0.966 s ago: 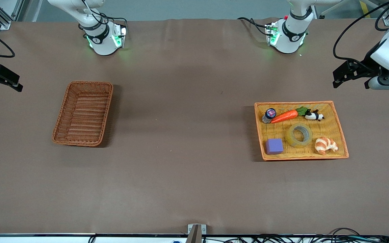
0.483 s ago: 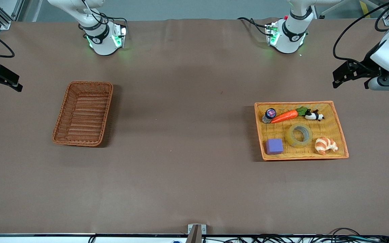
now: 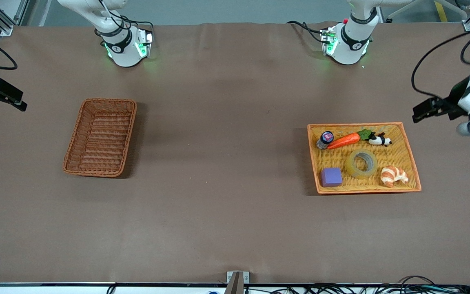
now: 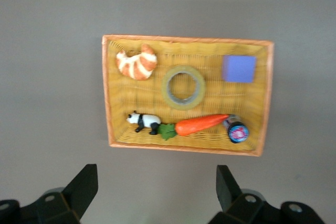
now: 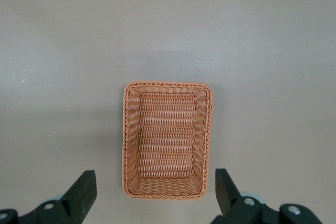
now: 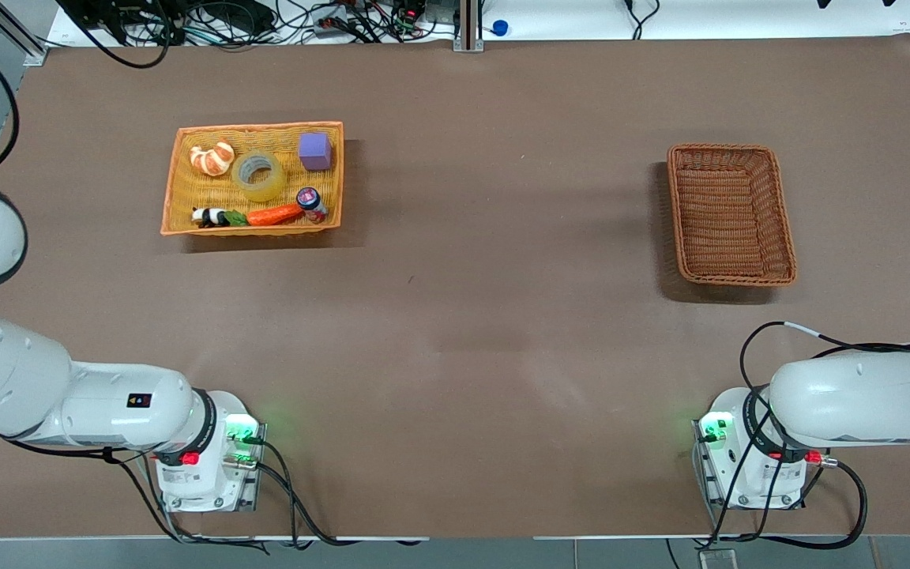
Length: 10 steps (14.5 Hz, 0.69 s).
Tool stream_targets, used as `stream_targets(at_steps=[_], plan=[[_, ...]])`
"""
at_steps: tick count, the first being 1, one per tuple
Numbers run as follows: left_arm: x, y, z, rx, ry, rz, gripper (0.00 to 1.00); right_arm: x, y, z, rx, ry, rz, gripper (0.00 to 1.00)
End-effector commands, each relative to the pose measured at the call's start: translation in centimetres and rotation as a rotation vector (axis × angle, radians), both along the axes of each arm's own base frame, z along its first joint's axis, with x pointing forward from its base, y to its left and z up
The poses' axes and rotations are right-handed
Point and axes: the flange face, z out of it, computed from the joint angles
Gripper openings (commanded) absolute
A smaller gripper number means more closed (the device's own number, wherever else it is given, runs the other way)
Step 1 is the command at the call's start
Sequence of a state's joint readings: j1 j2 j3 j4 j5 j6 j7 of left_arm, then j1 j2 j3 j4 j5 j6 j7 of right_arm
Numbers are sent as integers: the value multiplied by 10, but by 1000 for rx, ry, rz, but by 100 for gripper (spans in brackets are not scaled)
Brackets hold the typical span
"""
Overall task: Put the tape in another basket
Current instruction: 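Reach the left gripper down to the yellow tape roll and grasp it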
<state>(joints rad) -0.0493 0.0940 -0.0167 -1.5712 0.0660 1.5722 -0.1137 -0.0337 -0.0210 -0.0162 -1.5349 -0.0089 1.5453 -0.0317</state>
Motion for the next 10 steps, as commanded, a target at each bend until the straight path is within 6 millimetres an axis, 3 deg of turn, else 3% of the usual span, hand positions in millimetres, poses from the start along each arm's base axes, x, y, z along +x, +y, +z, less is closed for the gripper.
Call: stream_targets(at_steps=[1,7,10], plan=[[29,-12,-58,53,93,-20,100,-2,-2,3,23,-7,6,100],[57,-8,-199,52,222,-44,100,-2,-2,3,23,-8,7,100],[58,-8,-250,49,200,-36,100,-1,-3,1,23,-4,6,100]])
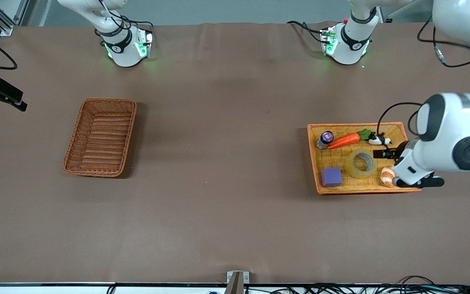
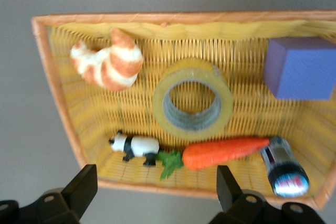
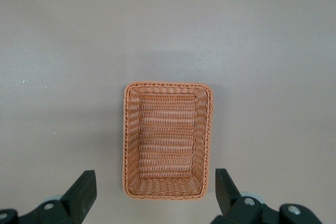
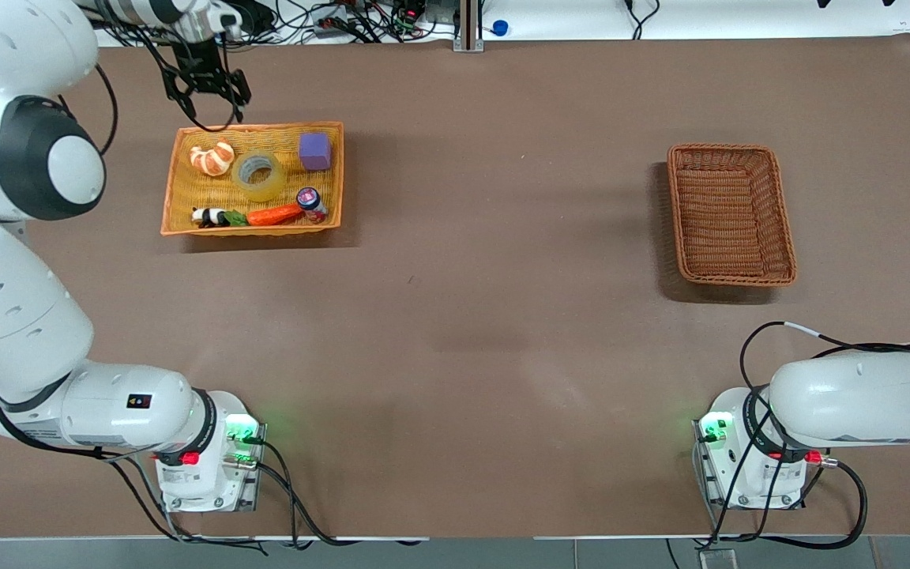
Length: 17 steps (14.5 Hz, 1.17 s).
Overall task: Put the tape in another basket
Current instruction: 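Reach the left gripper down to the yellow tape roll and grasp it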
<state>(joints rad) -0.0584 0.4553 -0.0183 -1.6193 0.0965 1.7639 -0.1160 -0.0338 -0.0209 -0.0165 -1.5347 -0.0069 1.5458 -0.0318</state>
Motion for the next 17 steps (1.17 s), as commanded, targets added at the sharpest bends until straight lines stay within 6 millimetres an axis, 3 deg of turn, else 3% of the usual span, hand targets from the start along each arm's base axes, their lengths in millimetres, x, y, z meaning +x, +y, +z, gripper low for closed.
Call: stream_targets(at_steps=[1,4,11,12,14,15,17], plan=[[-4,1,-26,14,-8,-10,100,-1,-1,2,22,-5,8,100],[-5,1,-79,18,39,-15,100,-1,-3,1,22,-3,6,100],[-22,10,-143,5,52,-13,95,-1,-1,-2,22,-1,11,100],[-23,11,-150,6,58,-11,85,-1,-1,-2,22,-1,11,100],[-22,17,-146,7,52,-1,25,-1,-1,-2,22,2,11,100],[-22,18,-145,5,53,-5,4,-1,-1,-2,22,3,11,100],[-21,18,-142,4,49,-11,0,-1,-2,-2,22,5,9,100]])
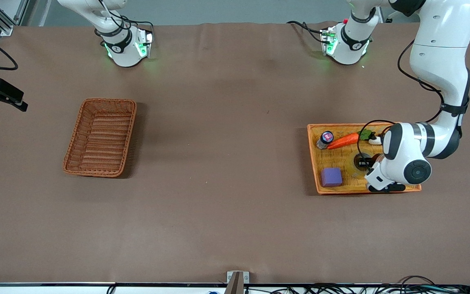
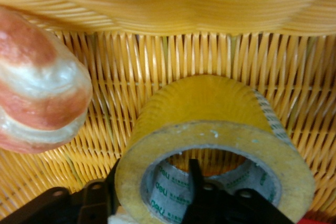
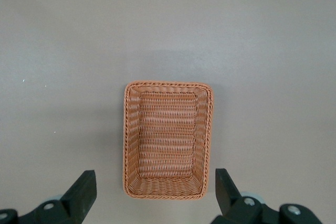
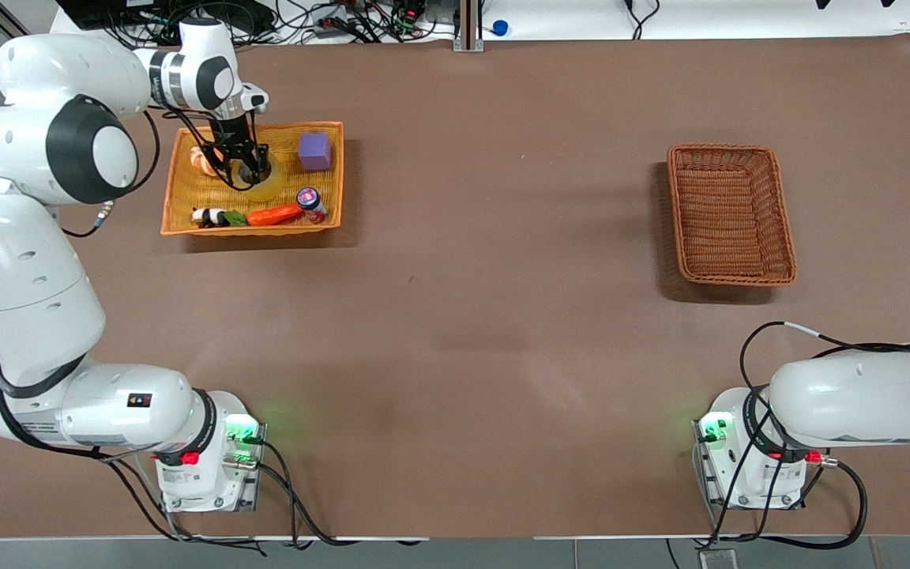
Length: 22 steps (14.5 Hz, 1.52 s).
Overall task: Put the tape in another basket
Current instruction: 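Reach the left gripper down to the yellow tape roll and grasp it, then lift the tape with the left gripper and set it on the table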
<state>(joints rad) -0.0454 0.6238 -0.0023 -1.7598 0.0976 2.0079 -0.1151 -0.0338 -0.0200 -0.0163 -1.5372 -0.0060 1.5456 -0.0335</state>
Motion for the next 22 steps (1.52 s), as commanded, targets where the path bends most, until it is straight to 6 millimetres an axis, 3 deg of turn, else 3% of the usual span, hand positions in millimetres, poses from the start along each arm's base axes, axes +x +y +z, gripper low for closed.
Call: stream_targets(at_steps=[1,4,8,10,12,16,18,22], plan=[[1,3,15,5,-20,-21,0,-1,-2,0,21,0,7,100],[4,13,45,6,-38,-5,0,-2,-1,-1,21,3,8,100],[17,14,136,-2,-114,-9,0,-2,-3,-1,21,1,5,100],[24,-8,168,-10,-116,-32,0,-2,-3,-2,21,3,5,100],[28,-55,192,-47,-127,-70,0,-1,-2,-3,21,6,7,100],[12,-163,208,-153,-128,6,0,-1,-3,-3,21,6,5,100],[-3,-231,195,-160,-93,91,0,-1,-3,-4,21,7,5,100],[-14,-355,153,-214,10,285,0,0,-3,-5,21,7,5,100]])
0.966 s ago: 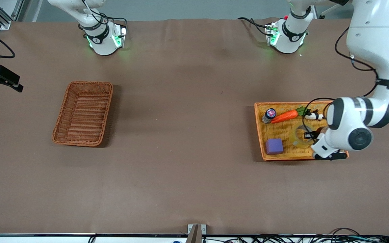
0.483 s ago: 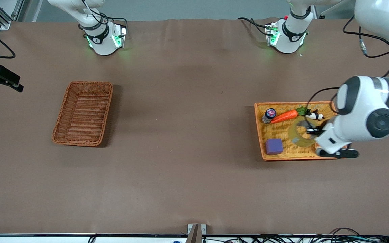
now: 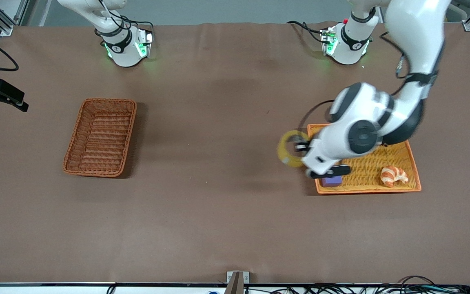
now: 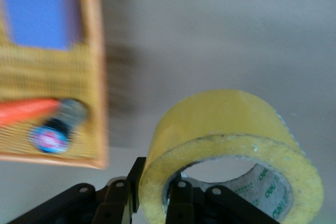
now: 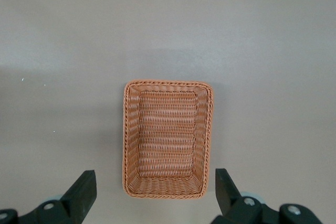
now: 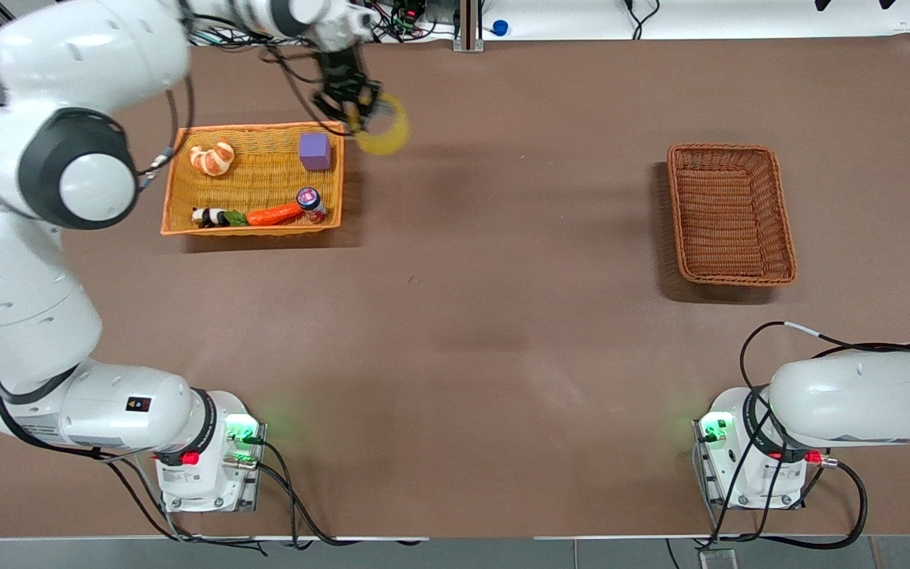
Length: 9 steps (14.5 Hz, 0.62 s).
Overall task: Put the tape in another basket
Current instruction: 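Lift the tape with the left gripper and set it on the table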
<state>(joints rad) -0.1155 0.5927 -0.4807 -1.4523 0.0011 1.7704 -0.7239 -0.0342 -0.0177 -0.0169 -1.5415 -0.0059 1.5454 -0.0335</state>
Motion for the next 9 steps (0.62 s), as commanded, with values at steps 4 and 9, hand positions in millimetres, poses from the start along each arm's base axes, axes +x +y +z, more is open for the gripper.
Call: stream_targets(at_steps=[4,9], plan=[[-20,-146,-55,-143,18,178,0,-1,-2,-1,21,0,6,100],[-65,-240,-104,-145,-20,152,2,-1,-2,-2,21,2,6,100]])
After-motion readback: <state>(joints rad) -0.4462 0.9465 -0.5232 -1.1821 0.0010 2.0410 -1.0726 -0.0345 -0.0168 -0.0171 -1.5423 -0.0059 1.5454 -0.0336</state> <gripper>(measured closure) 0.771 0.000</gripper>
